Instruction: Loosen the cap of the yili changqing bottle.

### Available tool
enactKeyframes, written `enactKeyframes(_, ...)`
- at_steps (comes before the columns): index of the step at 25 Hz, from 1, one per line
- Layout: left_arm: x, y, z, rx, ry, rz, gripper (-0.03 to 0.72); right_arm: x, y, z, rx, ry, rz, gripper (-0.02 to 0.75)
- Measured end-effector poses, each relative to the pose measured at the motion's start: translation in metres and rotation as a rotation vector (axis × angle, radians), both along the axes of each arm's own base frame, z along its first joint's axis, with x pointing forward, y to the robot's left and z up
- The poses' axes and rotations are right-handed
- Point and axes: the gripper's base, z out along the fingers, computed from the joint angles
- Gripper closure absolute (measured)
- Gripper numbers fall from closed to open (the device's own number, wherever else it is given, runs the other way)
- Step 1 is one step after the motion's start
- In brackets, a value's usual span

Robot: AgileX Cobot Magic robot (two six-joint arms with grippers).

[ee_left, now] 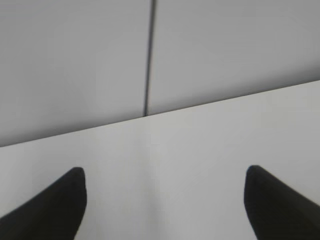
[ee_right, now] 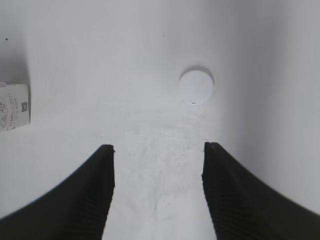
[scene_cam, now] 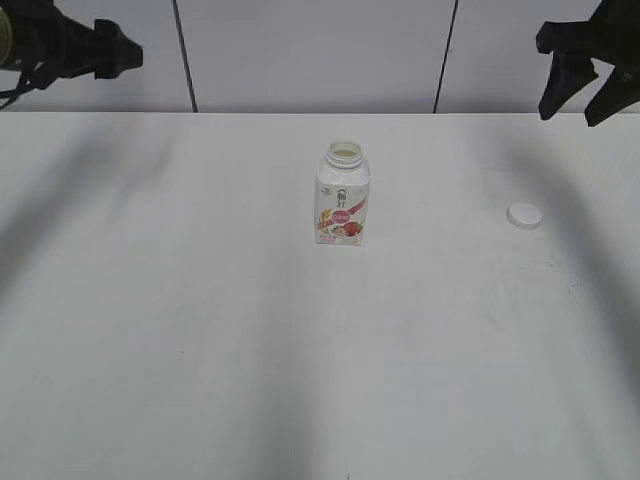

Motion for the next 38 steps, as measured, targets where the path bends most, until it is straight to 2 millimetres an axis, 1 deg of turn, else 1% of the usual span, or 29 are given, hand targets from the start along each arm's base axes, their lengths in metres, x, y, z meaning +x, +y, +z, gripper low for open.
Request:
enactKeyframes(2,-0.004,-0.005,0.009,-0.054,-0.005,-0.04,0.102,-0.001,-0.001,-0.001,-0.012,0.013,0.004,0.288)
enactKeyframes(5,-0.007,-0.005,0.02,-0.124,-0.01,0.009,0.102,-0.003,-0.003,0.004,-0.039,0.002,0.007,0.288)
enactKeyframes(11,-0.003,0.012,0.022,-0.07,-0.043,0.183,0.102,-0.015,-0.007,0.036,-0.08,-0.074,0.009,0.288)
enactKeyframes(14,-0.005,0.016,0.018,-0.061,-0.035,0.213,0.102,-0.021,-0.01,0.053,-0.112,-0.122,0.009,0.288)
enactKeyframes(17,-0.01,0.016,0.005,-0.055,0.004,0.218,0.102,-0.029,-0.012,0.07,-0.13,-0.164,0.007,0.288)
enactKeyframes(20,-0.02,0.016,-0.004,-0.054,0.038,0.221,0.102,-0.04,-0.013,0.089,-0.132,-0.212,0.004,0.288)
enactKeyframes(22,-0.028,0.016,-0.002,-0.055,0.043,0.22,0.102,-0.049,-0.013,0.102,-0.131,-0.247,0.001,0.288)
enactKeyframes(24,-0.036,0.016,0.002,-0.057,0.041,0.22,0.102,-0.061,-0.013,0.117,-0.12,-0.284,-0.004,0.288)
enactKeyframes(26,-0.044,0.016,0.008,-0.059,0.03,0.219,0.102,-0.074,-0.011,0.127,-0.097,-0.305,-0.005,0.288)
enactKeyframes(29,-0.056,0.017,0.014,-0.059,0.023,0.219,0.102,-0.1,-0.011,0.133,-0.079,-0.307,-0.004,0.288)
enactKeyframes(33,-0.075,0.017,0.018,-0.059,0.022,0.22,0.102,-0.141,-0.012,0.128,-0.076,-0.283,-0.002,0.288)
enactKeyframes(36,-0.09,0.017,0.017,-0.058,0.031,0.22,0.102,-0.17,-0.013,0.119,-0.076,-0.258,-0.002,0.288)
enactKeyframes(38,-0.098,0.017,0.013,-0.057,0.046,0.221,0.102,-0.188,-0.013,0.111,-0.077,-0.237,-0.001,0.288)
